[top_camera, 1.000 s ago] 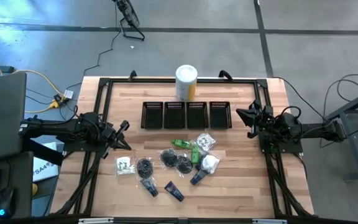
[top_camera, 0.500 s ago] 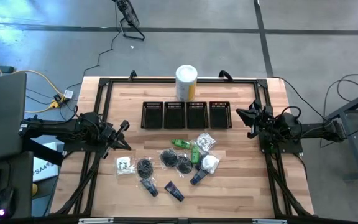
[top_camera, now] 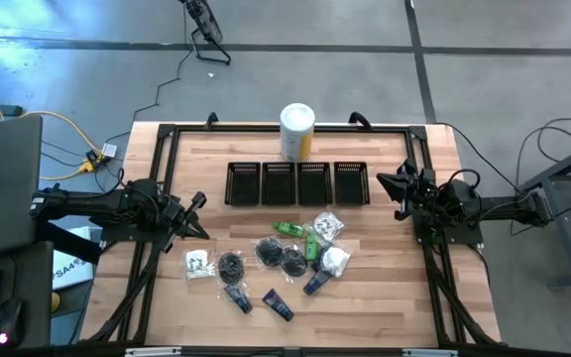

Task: Pick & Place Travel size toiletries

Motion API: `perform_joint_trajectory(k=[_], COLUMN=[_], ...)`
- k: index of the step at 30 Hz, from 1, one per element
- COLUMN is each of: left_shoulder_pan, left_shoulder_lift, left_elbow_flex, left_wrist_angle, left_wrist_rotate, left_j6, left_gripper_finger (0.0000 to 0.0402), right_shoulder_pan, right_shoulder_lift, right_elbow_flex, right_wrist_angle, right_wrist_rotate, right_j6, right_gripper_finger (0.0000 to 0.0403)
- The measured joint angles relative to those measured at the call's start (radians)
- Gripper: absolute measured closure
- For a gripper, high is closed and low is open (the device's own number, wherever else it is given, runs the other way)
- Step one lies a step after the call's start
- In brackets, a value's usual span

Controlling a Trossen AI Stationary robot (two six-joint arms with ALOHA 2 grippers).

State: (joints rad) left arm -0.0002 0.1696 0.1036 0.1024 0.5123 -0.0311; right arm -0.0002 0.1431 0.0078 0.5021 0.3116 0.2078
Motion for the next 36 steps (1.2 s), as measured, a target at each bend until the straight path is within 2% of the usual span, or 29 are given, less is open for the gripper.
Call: perform_joint_trajectory(k=[25,31,36], left_shoulder_pan=[0.0,0.0,0.0], left_shoulder_lift=[0.0,0.0,0.0], left_elbow_flex=[0.0,0.0,0.0], left_wrist_angle=[0.0,0.001,0.005], left_wrist_rotate=[0.0,-0.05,-0.067], left_j6=[0.001,0.18,0.249], left_gripper_finger=[0.04,0.04,0.04], right_shoulder_pan=[0.0,0.0,0.0], right_shoulder_lift=[0.0,0.0,0.0], right_elbow_flex=[0.0,0.0,0.0], right_wrist_angle=[0.0,0.0,0.0], right_wrist_rotate=[0.0,0.0,0.0], right_j6=[0.0,0.0,-0.004], right_gripper_finger=[0.0394,0.0394,0.0394])
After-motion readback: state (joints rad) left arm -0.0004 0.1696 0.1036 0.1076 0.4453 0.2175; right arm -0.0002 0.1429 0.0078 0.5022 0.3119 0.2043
